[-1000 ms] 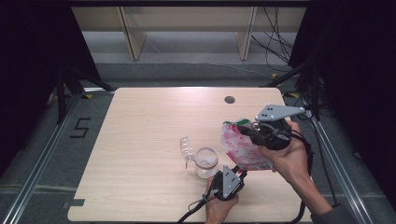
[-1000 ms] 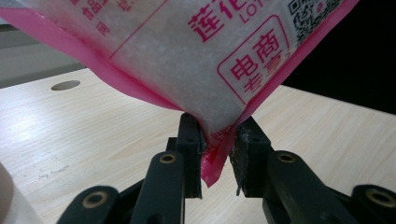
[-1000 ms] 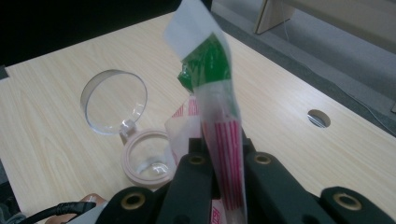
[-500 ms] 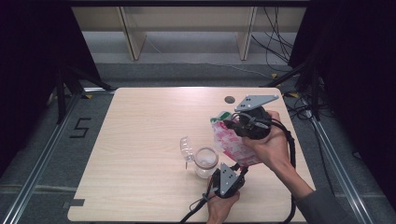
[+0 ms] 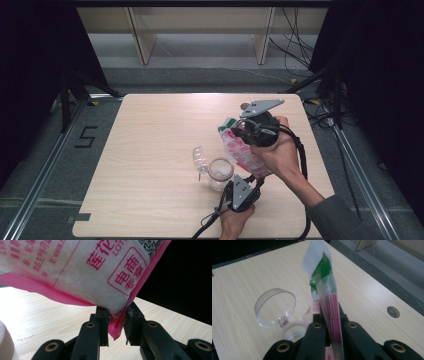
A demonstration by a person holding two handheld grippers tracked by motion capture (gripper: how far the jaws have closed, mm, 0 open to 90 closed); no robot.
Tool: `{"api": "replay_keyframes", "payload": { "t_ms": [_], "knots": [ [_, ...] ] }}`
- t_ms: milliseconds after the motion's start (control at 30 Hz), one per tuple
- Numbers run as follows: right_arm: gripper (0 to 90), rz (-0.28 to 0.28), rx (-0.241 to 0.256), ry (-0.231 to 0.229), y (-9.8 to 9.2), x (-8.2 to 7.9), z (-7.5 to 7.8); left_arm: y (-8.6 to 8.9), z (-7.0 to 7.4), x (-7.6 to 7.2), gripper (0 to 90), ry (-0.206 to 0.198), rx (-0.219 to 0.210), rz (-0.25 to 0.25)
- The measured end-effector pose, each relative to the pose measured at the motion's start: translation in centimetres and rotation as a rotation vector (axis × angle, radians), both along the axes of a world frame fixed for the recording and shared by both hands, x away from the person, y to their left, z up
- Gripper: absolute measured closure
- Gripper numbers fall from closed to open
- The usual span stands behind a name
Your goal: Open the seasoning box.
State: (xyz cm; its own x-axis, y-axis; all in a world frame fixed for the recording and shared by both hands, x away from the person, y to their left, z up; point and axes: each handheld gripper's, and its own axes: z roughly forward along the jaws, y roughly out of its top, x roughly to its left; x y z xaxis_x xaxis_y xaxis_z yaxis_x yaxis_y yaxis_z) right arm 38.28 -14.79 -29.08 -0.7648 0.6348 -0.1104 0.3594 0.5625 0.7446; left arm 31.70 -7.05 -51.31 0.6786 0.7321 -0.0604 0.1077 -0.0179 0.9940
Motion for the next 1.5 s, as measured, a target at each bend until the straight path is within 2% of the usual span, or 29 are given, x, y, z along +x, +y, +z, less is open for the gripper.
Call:
{"api": "replay_keyframes", "payload": {
  "t_ms": [267,300,333,400,500,533,567,600,633,667,700,733,767,867,900,967,1000,1033,1100,1200,1333,1367,1400,1467,1500],
  "knots": [
    [90.0,-0.003,-0.020,0.012,0.9,0.2,-0.3,-0.2,0.1,-0.1,75.3,0.001,-0.015,-0.012],
    [90.0,0.010,-0.021,-0.006,1.1,0.4,-0.4,-0.2,0.2,-0.2,75.3,0.002,-0.016,-0.013],
    [90.0,0.010,-0.026,0.013,1.2,0.3,-0.3,-0.2,0.2,-0.2,75.3,0.001,-0.020,-0.016],
    [90.0,0.004,-0.029,0.017,1.4,0.4,-0.3,-0.2,0.3,-0.2,75.4,-0.001,-0.021,-0.021],
    [90.0,0.004,-0.035,0.016,1.7,0.5,-0.5,-0.3,0.3,-0.2,75.4,0.004,-0.030,-0.025],
    [90.0,0.010,-0.037,0.014,1.8,0.5,-0.5,-0.2,0.3,-0.1,75.4,-0.005,-0.023,-0.027],
    [90.0,0.015,-0.041,0.001,2.0,0.6,-0.6,-0.2,0.3,-0.1,75.4,-0.006,-0.025,-0.028],
    [90.0,0.017,-0.052,0.025,2.1,0.6,-0.5,-0.2,0.3,-0.1,75.4,-0.004,-0.025,-0.028],
    [90.0,0.007,-0.047,0.012,2.3,0.6,-0.7,-0.3,0.3,-0.2,75.4,0.002,-0.032,-0.028],
    [90.0,0.015,-0.055,0.028,2.5,0.6,-0.7,-0.3,0.3,-0.2,75.4,0.003,-0.033,-0.029],
    [90.0,0.017,-0.059,0.024,2.6,0.6,-0.8,-0.3,0.3,-0.2,75.4,0.003,-0.040,-0.029],
    [90.0,0.019,-0.065,0.032,2.8,0.6,-0.8,-0.2,0.3,-0.2,75.4,-0.004,-0.032,-0.028],
    [90.0,0.035,-0.073,0.007,2.9,0.8,-1.0,-0.3,0.3,-0.2,75.4,0.003,-0.040,-0.030],
    [90.0,0.041,-0.081,0.005,3.1,0.9,-1.1,-0.3,0.4,-0.3,75.5,0.000,-0.036,-0.034],
    [90.0,0.031,-0.082,0.023,3.2,0.8,-1.1,-0.3,0.4,-0.3,75.5,-0.001,-0.031,-0.035],
    [90.0,0.032,-0.084,0.028,3.3,0.9,-1.2,-0.3,0.4,-0.3,75.5,0.001,-0.033,-0.035],
    [90.0,0.038,-0.086,0.008,3.3,1.0,-1.3,-0.3,0.4,-0.3,75.5,0.001,-0.032,-0.038],
    [90.0,0.049,-0.091,0.017,3.3,1.1,-1.3,-0.3,0.3,-0.3,75.5,0.000,-0.030,-0.041],
    [90.0,0.021,-0.085,0.032,3.5,0.9,-1.4,-0.3,0.3,-0.3,75.5,0.003,-0.031,-0.041],
    [90.0,0.034,-0.092,0.038,3.5,1.0,-1.4,-0.4,0.3,-0.4,75.5,0.005,-0.037,-0.045],
    [90.0,0.023,-0.088,0.044,3.4,0.9,-1.6,-0.5,0.2,-0.4,75.5,0.006,-0.030,-0.046],
    [90.0,0.016,-0.085,0.034,3.4,0.9,-1.7,-0.5,0.2,-0.4,75.5,0.004,-0.026,-0.047],
    [90.0,0.019,-0.089,0.041,3.4,0.9,-1.7,-0.5,0.2,-0.4,75.5,-0.006,-0.012,-0.049],
    [90.0,0.019,-0.092,0.044,3.2,0.9,-1.8,-0.7,0.1,-0.4,75.5,0.007,-0.024,-0.049],
    [90.0,0.040,-0.097,0.036,3.2,1.0,-1.9,-0.7,0.1,-0.4,75.5,0.004,-0.026,-0.052]
  ]
}}
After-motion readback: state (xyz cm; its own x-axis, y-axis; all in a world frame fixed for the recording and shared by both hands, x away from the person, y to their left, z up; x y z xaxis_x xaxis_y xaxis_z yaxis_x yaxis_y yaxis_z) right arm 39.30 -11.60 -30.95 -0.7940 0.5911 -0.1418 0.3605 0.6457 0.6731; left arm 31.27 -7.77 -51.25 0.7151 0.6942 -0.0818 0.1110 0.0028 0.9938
